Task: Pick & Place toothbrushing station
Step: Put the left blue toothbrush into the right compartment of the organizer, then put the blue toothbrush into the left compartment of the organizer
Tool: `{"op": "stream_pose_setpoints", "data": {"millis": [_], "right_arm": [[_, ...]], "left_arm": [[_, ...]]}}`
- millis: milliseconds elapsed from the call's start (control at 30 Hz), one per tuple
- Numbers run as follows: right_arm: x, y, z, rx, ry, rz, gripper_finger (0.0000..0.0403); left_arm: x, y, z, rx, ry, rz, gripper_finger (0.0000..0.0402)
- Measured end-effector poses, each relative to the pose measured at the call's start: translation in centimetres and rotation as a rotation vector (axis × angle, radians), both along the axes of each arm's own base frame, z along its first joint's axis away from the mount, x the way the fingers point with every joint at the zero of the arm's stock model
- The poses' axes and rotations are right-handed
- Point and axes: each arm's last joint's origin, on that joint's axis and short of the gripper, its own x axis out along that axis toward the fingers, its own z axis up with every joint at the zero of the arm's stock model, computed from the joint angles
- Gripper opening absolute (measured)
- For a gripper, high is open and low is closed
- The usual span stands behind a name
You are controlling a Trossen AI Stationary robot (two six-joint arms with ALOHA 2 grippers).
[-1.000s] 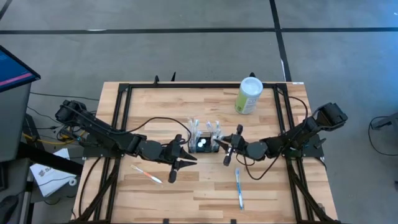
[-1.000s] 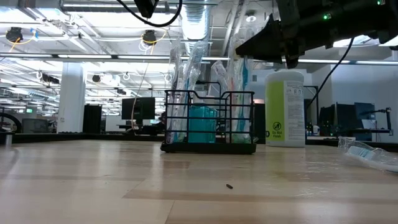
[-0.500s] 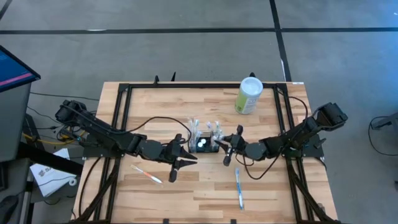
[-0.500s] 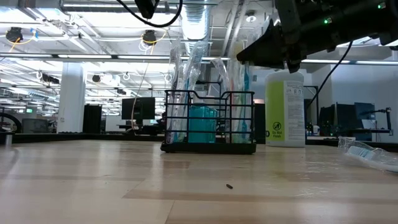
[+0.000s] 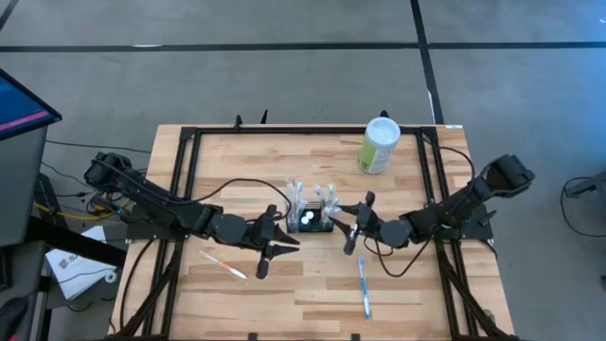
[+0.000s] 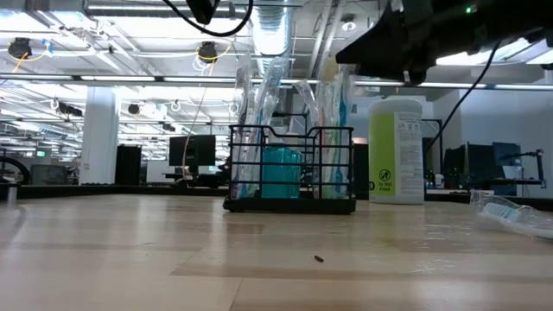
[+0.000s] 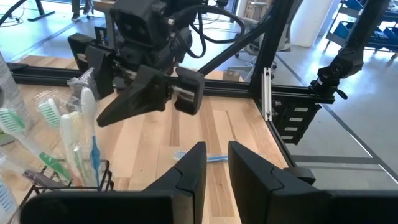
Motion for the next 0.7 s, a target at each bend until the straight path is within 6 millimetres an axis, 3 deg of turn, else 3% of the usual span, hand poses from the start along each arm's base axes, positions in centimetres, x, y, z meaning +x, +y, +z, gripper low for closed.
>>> {"op": "stream_pose_setpoints", "data": {"millis": [233, 700], "right_arm": [[-1.0, 0.6, 0.9, -0.007, 0.004, 0.024, 0.0187], [-3.9, 2.0, 2.7, 0.007, 0.029, 0.085, 0.0152]], "left_arm": [[0.0, 0.0, 0.0, 0.000, 0.000, 0.000, 0.0062], [0.0, 0.0, 0.0, 0.000, 0.001, 0.000, 0.0062]]}}
